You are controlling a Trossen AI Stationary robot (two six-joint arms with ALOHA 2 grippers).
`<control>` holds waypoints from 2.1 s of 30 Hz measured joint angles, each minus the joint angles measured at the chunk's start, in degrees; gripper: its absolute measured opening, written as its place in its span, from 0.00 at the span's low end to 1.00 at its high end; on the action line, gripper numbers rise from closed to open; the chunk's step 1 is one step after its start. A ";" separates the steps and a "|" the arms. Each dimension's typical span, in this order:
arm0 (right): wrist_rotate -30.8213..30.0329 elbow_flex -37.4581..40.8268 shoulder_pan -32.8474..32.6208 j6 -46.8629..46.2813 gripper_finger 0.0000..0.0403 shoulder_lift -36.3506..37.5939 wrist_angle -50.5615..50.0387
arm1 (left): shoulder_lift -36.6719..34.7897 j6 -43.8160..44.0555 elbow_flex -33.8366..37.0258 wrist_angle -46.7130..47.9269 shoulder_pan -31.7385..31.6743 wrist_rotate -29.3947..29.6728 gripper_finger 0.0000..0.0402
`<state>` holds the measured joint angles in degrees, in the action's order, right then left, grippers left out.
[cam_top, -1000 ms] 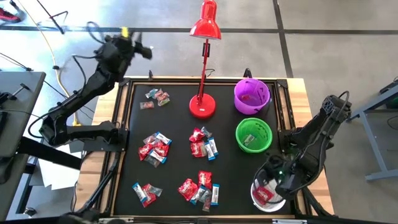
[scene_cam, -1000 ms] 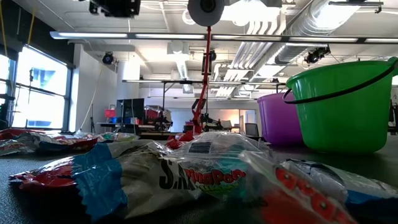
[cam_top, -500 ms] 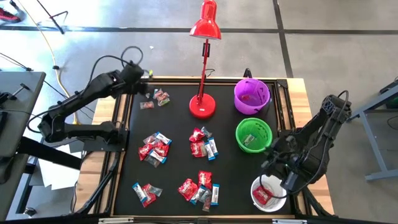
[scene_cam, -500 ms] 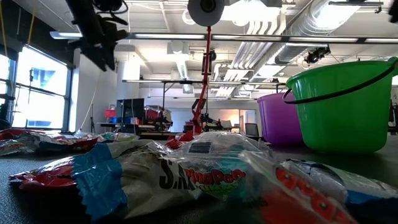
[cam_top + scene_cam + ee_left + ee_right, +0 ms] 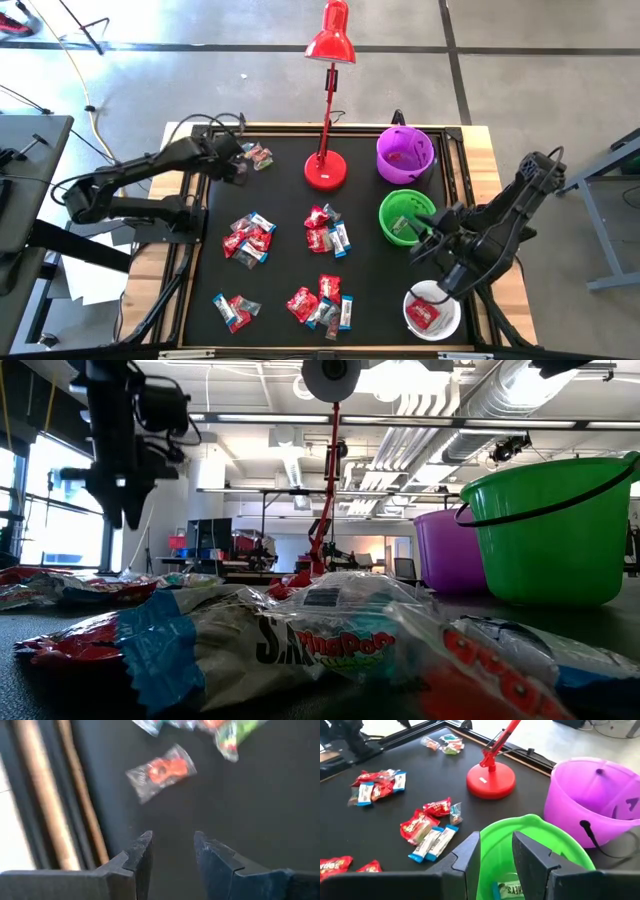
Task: Organize candy in baskets
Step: Put the orange gummy into the violet bucket
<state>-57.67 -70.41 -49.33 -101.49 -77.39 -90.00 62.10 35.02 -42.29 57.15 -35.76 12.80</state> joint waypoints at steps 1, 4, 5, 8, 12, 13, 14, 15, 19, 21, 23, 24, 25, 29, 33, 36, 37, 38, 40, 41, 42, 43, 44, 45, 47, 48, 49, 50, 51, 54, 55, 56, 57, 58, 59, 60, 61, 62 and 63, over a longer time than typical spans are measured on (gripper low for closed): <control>0.00 0.00 0.23 -0.01 0.27 0.34 0.01 | 0.75 -1.56 1.16 -1.88 0.22 -0.32 0.32; -0.04 0.00 0.25 0.22 0.27 1.90 0.00 | 3.20 -6.47 2.92 -6.11 0.77 -0.38 0.32; -0.04 0.00 0.24 0.73 0.27 2.47 0.00 | 4.20 -8.53 2.91 -7.34 0.80 -0.10 0.32; -0.17 0.00 0.23 1.59 0.27 4.43 0.00 | 7.42 -15.88 2.62 -8.60 0.80 3.48 0.32; -0.17 0.00 0.25 3.03 0.27 7.09 -0.02 | 11.59 -16.71 2.22 -9.19 -0.13 4.28 0.32; -0.17 0.00 0.23 3.32 0.27 7.77 -0.02 | 12.57 -17.40 2.08 -9.38 -0.29 4.34 0.32; -0.17 0.00 0.23 3.67 0.27 8.42 -0.02 | 13.73 -18.86 1.90 -10.21 -0.27 4.47 0.32; -0.19 0.00 0.23 4.01 0.27 8.98 -0.02 | 14.77 -20.66 1.64 -11.17 -0.22 4.48 0.32; -1.34 0.00 0.23 4.32 0.27 11.05 -0.01 | 18.55 -26.66 0.10 -13.88 -0.16 6.70 0.32; -2.24 0.00 0.23 4.33 0.27 11.95 0.00 | 20.11 -29.19 -0.69 -14.27 -0.18 10.23 0.32; -2.51 0.00 0.23 4.52 0.27 12.60 -0.02 | 21.72 -30.77 -1.23 -14.28 -0.23 14.48 0.32; -2.57 0.00 0.23 4.53 0.27 12.81 0.00 | 22.43 -31.04 -1.39 -14.26 -0.24 16.07 0.32; -2.56 0.00 0.23 4.53 0.27 13.00 0.00 | 23.18 -31.20 -1.53 -14.23 -0.38 16.36 0.32; -2.58 0.00 0.23 4.53 0.27 13.38 0.00 | 26.40 -31.23 -1.75 -15.40 -1.11 9.91 0.32; -2.60 0.00 0.23 5.08 0.27 13.40 0.00 | 30.48 -30.44 -1.97 -16.89 -1.31 10.01 0.32; -2.64 0.00 0.23 5.54 0.27 13.40 -0.02 | 32.74 -29.29 -2.06 -16.58 -1.13 10.78 0.32; -2.67 0.00 0.23 5.58 0.27 13.40 0.00 | 33.20 -29.26 -2.11 -16.85 -0.94 11.26 0.32; -2.68 0.00 0.23 5.58 0.27 13.40 -0.02 | 33.43 -29.17 -2.11 -17.01 -0.77 11.63 0.32; -2.73 0.00 0.23 5.58 0.27 13.40 0.00 | 33.35 -27.77 -2.05 -16.97 -0.39 11.74 0.31; -2.73 0.00 0.23 5.58 0.27 13.40 -0.02 | 33.18 -26.65 -1.97 -16.99 -0.20 11.78 0.31; -2.73 0.00 0.23 5.58 0.27 13.40 -0.02 | 32.95 -25.44 -1.99 -16.90 -0.05 11.61 0.29; -2.73 0.00 0.23 5.59 0.27 13.40 -0.02 | 32.63 -24.24 -2.19 -16.81 0.05 11.24 0.28; -2.73 0.00 0.23 5.60 0.27 13.40 -0.02 | 32.35 -23.22 -2.40 -16.70 0.11 10.92 0.25; -2.73 0.00 0.23 5.58 0.27 13.40 -0.02 | 32.11 -22.45 -2.65 -16.42 0.15 10.63 0.22; -2.73 0.00 0.23 5.64 0.27 13.40 -0.01 | 31.63 -21.11 -3.12 -15.62 0.17 9.37 0.14; -2.73 0.00 0.23 5.96 0.27 13.43 -0.02 | 31.48 -20.42 -3.52 -15.10 0.16 8.34 0.10; -2.73 0.00 0.23 6.11 0.27 13.40 0.00 | 31.32 -19.74 -3.87 -14.89 0.14 7.08 0.06; -2.73 0.00 0.24 6.26 0.27 13.40 -0.02 | 30.96 -18.93 -4.11 -14.75 0.12 5.79 0.03; -2.74 0.00 0.25 6.43 0.27 13.43 -0.02 | 30.58 -17.93 -4.39 -14.66 0.18 4.23 0.02; -4.25 0.00 0.23 6.47 0.27 13.40 -0.02 | 29.21 -15.27 -5.02 -14.59 0.51 -1.53 0.03; -5.10 0.00 0.23 6.45 0.27 13.40 -0.02 | 28.73 -14.33 -5.30 -14.53 0.75 -3.42 0.03; -5.90 0.00 0.25 6.47 0.27 13.40 -0.02 | 28.08 -13.53 -5.59 -14.51 1.04 -5.38 0.03; -6.60 0.00 0.24 6.47 0.27 13.40 -0.02 | 27.25 -12.83 -5.98 -14.41 1.42 -7.49 0.02; -7.35 0.00 0.23 6.45 0.27 13.40 0.02 | 26.45 -12.26 -6.44 -14.42 1.91 -9.46 0.01; -8.21 0.00 0.23 6.47 0.27 13.40 0.09 | 25.55 -11.47 -6.94 -14.48 2.49 -11.25 0.01; -9.00 0.00 0.27 6.45 0.27 13.40 0.28 | 24.56 -10.82 -7.49 -14.46 3.14 -12.79 0.00; -9.90 0.00 0.42 6.45 0.27 13.40 0.44 | 23.45 -10.05 -8.12 -14.41 3.86 -14.17 0.01; -10.88 0.00 0.75 6.45 0.27 13.40 0.65 | 22.28 -9.53 -8.88 -14.62 4.64 -15.28 0.01; -12.19 0.00 1.25 6.35 0.27 13.40 0.77 | 20.95 -8.97 -9.61 -15.06 5.50 -16.20 0.01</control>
<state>-69.86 -70.41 -48.08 -95.14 -63.99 -89.23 83.04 26.05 -51.90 42.09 -30.26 -3.41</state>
